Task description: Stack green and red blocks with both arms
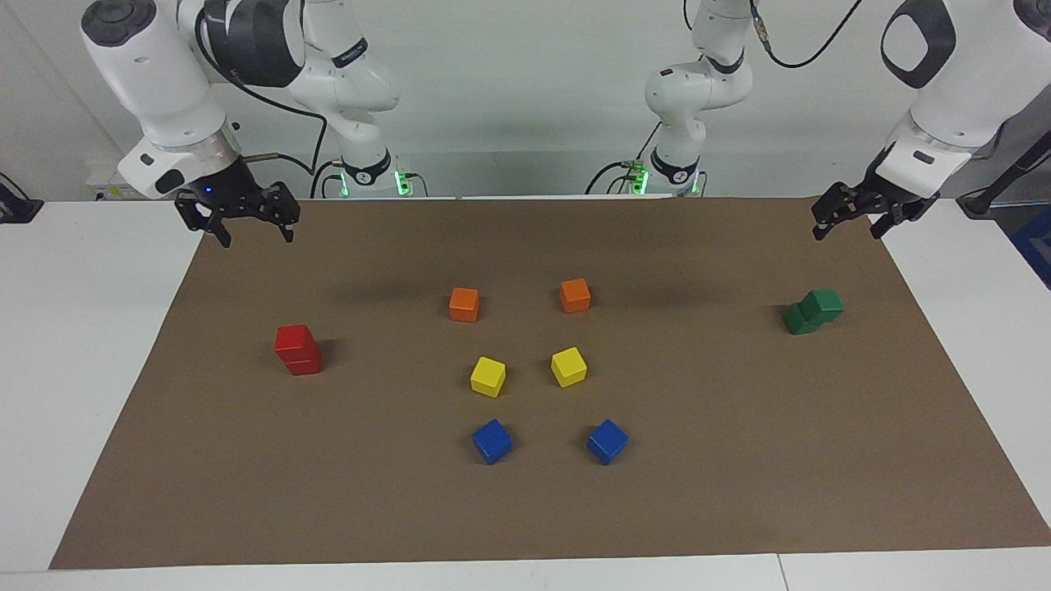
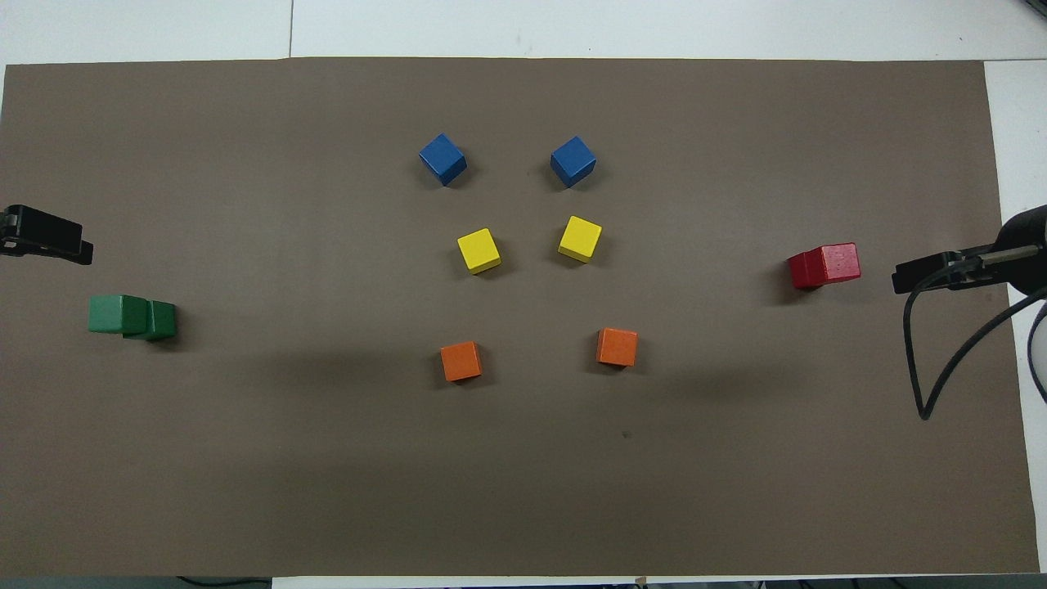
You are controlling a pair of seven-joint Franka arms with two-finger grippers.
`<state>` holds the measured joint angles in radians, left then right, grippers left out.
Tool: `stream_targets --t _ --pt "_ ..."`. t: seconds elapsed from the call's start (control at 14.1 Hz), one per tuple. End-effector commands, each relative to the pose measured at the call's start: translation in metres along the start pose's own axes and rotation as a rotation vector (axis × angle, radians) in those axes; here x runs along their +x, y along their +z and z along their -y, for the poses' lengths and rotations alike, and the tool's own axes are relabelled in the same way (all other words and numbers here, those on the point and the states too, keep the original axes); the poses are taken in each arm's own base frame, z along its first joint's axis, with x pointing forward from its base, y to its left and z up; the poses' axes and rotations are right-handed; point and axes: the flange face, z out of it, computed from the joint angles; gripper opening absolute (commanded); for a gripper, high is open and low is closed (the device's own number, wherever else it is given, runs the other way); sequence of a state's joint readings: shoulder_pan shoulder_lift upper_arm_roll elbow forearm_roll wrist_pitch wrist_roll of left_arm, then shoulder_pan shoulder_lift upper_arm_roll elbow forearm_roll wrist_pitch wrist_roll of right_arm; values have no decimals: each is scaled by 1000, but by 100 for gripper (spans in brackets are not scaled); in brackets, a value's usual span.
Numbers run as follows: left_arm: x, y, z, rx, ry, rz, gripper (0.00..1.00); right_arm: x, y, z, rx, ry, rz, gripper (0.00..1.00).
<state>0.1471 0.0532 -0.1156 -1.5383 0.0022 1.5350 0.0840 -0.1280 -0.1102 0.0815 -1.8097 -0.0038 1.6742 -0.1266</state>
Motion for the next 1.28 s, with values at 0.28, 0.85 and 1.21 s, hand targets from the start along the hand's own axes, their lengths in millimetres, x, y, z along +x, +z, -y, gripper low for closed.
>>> stream_targets --t 0.28,0.85,1.21 --pt "1 -3 1 -7 -9 -2 100 -4 -27 -2 4 13 22 100" --pt "1 -5 1 -9 -8 -2 100 7 -29 -7 15 22 50 100" --pt "1 -5 1 -9 -8 -2 100 6 -28 -8 15 26 48 100"
